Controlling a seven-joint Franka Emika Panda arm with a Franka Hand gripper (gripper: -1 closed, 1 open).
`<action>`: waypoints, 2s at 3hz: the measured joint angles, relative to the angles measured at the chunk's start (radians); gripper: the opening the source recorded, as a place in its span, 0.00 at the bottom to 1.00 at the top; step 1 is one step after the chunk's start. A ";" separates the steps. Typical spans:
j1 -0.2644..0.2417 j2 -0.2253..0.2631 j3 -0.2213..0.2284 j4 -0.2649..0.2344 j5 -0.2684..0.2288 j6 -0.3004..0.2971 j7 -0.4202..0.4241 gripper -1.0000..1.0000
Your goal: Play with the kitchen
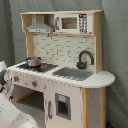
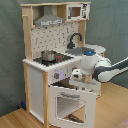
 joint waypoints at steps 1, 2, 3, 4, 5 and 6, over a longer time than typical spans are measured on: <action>0.040 -0.047 -0.077 0.000 -0.045 -0.020 0.001 1.00; 0.090 -0.093 -0.135 0.000 -0.085 -0.069 0.021 1.00; 0.133 -0.141 -0.173 0.001 -0.131 -0.114 0.050 1.00; 0.176 -0.203 -0.210 0.005 -0.195 -0.167 0.087 1.00; 0.210 -0.261 -0.239 0.015 -0.251 -0.217 0.112 1.00; 0.235 -0.325 -0.262 0.034 -0.310 -0.273 0.134 1.00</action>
